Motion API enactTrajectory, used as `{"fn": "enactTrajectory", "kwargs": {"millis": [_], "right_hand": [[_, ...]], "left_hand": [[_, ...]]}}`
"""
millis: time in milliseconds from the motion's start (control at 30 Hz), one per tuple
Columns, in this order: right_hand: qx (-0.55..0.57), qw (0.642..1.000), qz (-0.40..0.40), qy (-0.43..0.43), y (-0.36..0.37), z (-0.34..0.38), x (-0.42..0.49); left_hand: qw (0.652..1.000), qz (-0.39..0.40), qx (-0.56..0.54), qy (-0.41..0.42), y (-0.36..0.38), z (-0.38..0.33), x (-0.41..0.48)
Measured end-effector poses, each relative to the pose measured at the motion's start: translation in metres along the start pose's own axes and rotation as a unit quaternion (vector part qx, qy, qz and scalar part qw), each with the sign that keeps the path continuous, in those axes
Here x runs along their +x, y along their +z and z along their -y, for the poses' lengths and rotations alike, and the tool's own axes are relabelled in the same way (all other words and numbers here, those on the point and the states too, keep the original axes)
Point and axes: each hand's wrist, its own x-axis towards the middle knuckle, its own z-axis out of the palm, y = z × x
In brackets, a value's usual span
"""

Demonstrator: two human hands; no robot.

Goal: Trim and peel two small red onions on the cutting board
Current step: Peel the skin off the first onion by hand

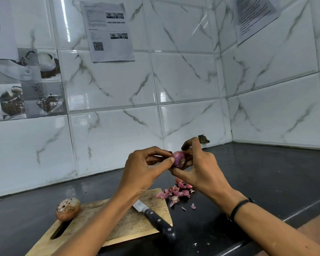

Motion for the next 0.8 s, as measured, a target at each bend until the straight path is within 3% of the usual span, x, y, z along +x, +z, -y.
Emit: {"fn": "enactTrajectory", "kwargs": {"millis": [467,800], "right_hand": [[-0.03,0.999,0.012,-0.018,0.002,-0.003,0.001],[0.121,0.992,0.033,0.034,0.002,-0.002,0.001]], "left_hand": [[0.999,-0.032,0.022,-0.009,0.002,0.006,0.004],[0.998,-0.038,0.035,-0.028,0.002,0.014,0.006]]}}
